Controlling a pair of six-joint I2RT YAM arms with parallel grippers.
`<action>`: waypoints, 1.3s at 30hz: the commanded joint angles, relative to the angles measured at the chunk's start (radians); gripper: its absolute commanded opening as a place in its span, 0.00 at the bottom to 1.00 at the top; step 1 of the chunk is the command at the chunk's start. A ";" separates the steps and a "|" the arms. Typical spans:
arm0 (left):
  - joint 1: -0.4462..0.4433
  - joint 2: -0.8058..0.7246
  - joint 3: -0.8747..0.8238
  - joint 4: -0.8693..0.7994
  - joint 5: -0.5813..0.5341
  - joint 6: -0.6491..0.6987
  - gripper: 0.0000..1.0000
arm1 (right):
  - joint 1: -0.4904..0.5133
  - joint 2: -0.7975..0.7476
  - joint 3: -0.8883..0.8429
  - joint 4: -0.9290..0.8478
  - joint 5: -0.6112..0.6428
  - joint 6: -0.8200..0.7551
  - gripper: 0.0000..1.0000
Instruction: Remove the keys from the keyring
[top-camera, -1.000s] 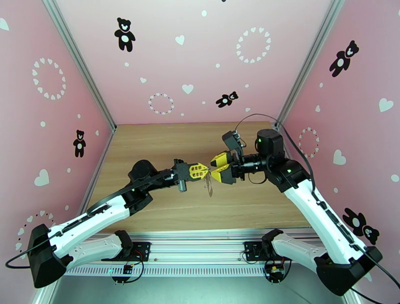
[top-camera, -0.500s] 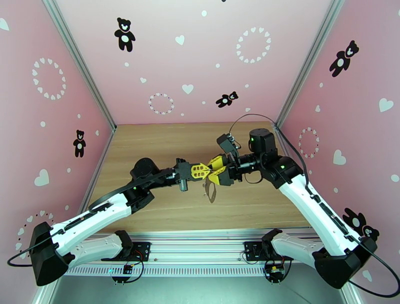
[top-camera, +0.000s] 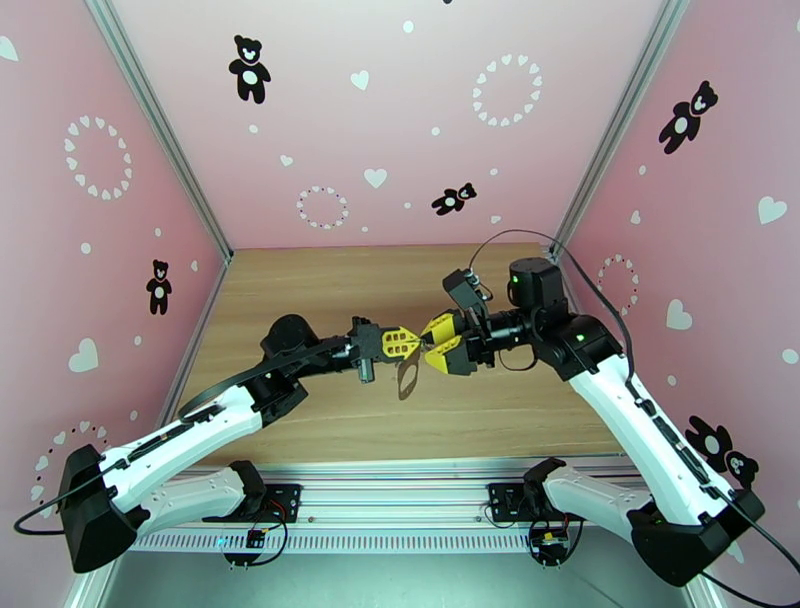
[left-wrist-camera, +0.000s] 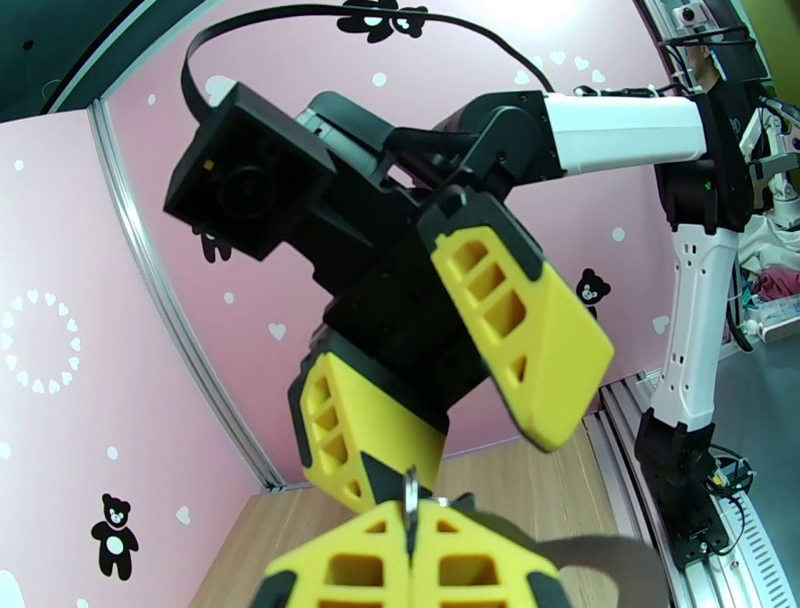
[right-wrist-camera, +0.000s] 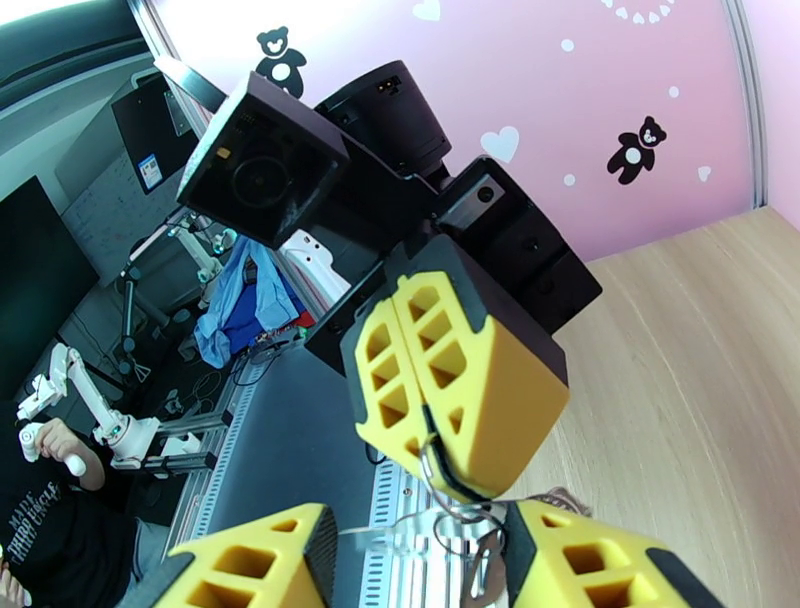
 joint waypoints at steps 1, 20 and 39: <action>0.013 -0.018 0.030 -0.033 0.001 0.020 0.00 | 0.003 0.001 0.040 -0.063 -0.065 -0.045 0.47; 0.015 -0.021 0.034 -0.049 0.010 0.027 0.00 | 0.002 0.011 0.027 -0.067 0.007 -0.015 0.11; 0.016 0.015 -0.082 0.025 -0.076 -0.071 0.10 | 0.003 0.001 0.091 -0.168 0.236 0.085 0.00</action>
